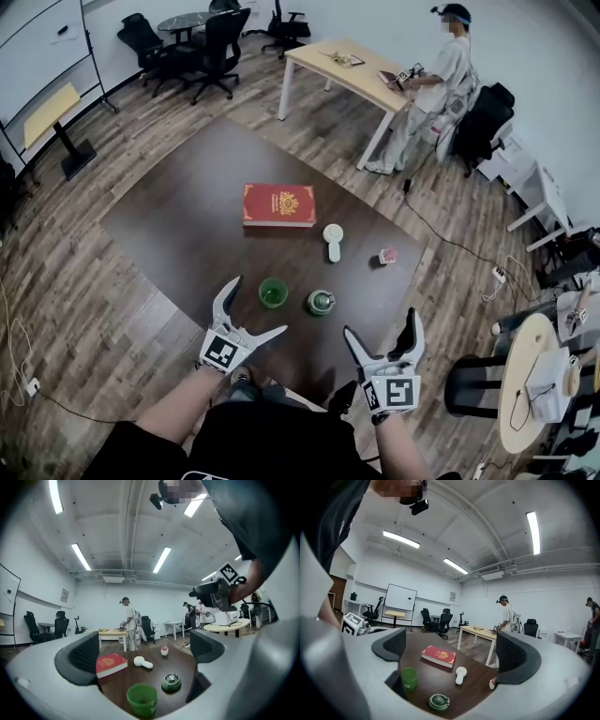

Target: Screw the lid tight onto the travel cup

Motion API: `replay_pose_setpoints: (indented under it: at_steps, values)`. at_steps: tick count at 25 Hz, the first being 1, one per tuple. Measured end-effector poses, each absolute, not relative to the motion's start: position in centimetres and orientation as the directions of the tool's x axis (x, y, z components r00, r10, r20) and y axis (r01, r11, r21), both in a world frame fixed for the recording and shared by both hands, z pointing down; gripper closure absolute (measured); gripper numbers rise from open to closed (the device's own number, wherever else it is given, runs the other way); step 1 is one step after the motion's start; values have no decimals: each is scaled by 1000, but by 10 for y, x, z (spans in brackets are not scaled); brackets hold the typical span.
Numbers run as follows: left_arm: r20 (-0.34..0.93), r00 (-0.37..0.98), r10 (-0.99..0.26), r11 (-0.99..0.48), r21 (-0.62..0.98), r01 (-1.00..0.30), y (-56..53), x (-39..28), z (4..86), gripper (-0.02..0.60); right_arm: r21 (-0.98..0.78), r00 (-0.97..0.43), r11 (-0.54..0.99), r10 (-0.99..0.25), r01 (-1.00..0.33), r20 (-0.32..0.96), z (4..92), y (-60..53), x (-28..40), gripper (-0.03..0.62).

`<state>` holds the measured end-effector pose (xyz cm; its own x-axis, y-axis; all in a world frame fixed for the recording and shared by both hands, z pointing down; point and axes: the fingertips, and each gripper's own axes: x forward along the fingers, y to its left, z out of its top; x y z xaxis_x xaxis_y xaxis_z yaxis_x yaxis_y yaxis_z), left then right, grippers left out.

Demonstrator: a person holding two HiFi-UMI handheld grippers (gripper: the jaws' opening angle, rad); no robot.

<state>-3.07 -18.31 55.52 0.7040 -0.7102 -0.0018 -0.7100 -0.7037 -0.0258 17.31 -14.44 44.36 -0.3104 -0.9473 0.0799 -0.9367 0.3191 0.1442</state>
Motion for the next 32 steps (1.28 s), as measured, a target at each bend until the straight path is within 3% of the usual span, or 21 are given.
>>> replay_pose_setpoints:
  at_steps: [3, 12, 20, 24, 27, 32]
  values:
    - [54, 723, -689, -725, -62, -686, -205, -23, 606, -3, 147, -314, 326, -944, -934, 100, 448, -150, 175, -4]
    - [246, 728, -640, -745, 32, -666, -246, 3, 747, -3, 114, -321, 357, -913, -927, 250, 506, -181, 175, -6]
    - [317, 710, -629, -736, 51, -675, -273, 13, 809, 3, 81, -316, 359, -892, -930, 323, 563, -212, 172, -4]
    - [323, 716, -619, -745, 46, -665, -282, 20, 811, 71, 56, -315, 359, -875, -932, 367, 604, -223, 170, -4]
    - [353, 725, -592, -762, 50, -646, -284, 26, 820, 170, 35, -303, 350, -853, -936, 424, 648, -230, 170, -4]
    - [353, 727, -589, -763, 55, -644, -285, 26, 814, 173, 28, -270, 341, -787, -939, 555, 742, -241, 166, -4]
